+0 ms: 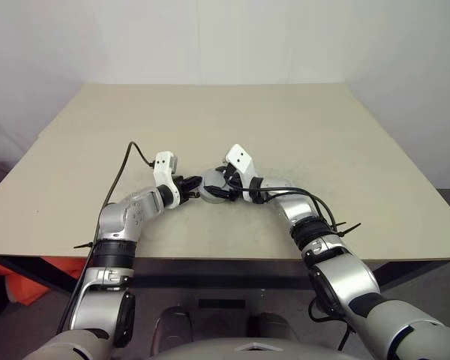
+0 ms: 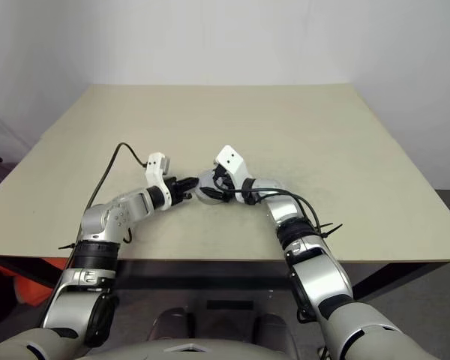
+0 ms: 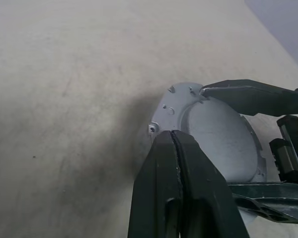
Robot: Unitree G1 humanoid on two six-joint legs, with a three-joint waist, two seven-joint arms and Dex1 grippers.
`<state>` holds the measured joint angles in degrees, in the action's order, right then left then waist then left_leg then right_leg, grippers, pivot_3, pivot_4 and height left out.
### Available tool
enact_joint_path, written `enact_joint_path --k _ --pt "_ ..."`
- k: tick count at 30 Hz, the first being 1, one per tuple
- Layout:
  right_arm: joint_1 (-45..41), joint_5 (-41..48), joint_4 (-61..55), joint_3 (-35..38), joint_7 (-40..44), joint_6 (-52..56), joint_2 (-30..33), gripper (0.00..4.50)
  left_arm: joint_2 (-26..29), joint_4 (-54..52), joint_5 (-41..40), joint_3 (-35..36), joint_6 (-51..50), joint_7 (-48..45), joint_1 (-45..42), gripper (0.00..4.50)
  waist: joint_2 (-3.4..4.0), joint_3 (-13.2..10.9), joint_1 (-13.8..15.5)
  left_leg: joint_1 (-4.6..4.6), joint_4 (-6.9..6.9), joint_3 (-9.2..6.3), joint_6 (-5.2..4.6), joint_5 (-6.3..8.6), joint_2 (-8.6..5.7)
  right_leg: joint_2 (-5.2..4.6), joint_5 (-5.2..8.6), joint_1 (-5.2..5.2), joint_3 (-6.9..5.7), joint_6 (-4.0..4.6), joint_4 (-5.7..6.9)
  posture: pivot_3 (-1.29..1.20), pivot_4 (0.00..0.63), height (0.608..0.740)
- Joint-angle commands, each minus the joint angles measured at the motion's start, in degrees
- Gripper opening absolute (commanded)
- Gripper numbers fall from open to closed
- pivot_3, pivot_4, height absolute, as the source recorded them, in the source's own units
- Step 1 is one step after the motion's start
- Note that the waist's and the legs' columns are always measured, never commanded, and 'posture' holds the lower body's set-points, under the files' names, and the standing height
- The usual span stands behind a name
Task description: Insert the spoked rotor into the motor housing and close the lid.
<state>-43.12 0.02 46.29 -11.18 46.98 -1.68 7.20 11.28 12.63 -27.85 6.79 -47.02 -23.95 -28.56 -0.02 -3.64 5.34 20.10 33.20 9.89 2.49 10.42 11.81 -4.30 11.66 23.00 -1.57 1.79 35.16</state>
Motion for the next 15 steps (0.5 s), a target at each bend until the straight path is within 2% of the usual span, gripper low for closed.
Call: enact_joint_path --k 1,2,4,6,11,15 --pt "-0.37 0.34 -0.67 1.15 -0.52 2.35 1.0 3.16 0.52 0.52 0.98 -0.26 -1.02 0.84 0.36 0.03 0.0 0.0 0.0 0.0 -0.02 0.0 0.0 0.0 0.0 0.0 0.0 0.0 0.0 0.0 -0.02 0.0 0.0 0.74" --pt "-0.58 0.76 -0.89 1.36 -0.06 3.04 1.01 3.16 0.43 0.39 0.84 -0.11 -1.13 0.87 0.44 0.03 0.0 0.0 0.0 0.0 -0.03 0.0 0.0 0.0 0.0 0.0 0.0 0.0 0.0 0.0 -0.03 0.0 0.0 0.74" --pt "-0.93 1.09 -1.43 1.67 -0.11 3.41 1.16 3.9 0.28 0.06 0.45 0.12 -1.42 0.68 0.67 0.0 0.0 0.0 0.0 0.0 -0.05 0.0 0.0 0.0 0.0 0.0 -0.01 -0.01 0.0 0.02 -0.04 0.0 0.0 0.74" --pt "-1.1 1.02 -2.21 2.04 -1.11 2.47 1.2 4.46 0.2 -0.52 -0.06 0.21 -1.95 0.29 0.96 0.0 0.0 0.0 0.0 0.01 -0.07 0.0 0.0 0.0 0.0 0.0 -0.02 -0.01 -0.01 0.03 -0.08 0.0 0.0 0.74" --pt "-1.44 2.94 -6.86 4.04 -1.3 2.93 1.69 4.46 0.02 -2.56 -1.74 -0.07 -3.87 -1.09 1.66 0.0 0.01 -0.01 0.01 0.08 -0.15 0.0 -0.01 0.01 0.01 0.01 -0.11 0.02 -0.04 0.19 -0.19 0.0 0.0 0.74" --pt "-0.79 9.36 -16.2 7.78 0.24 11.17 1.99 4.46 0.05 -3.51 -2.25 -0.39 -4.75 -1.6 1.99 0.0 0.0 -0.02 0.06 0.14 -0.16 0.0 -0.1 0.06 0.01 0.01 -0.15 0.02 -0.04 0.23 -0.31 0.0 0.0 0.74"
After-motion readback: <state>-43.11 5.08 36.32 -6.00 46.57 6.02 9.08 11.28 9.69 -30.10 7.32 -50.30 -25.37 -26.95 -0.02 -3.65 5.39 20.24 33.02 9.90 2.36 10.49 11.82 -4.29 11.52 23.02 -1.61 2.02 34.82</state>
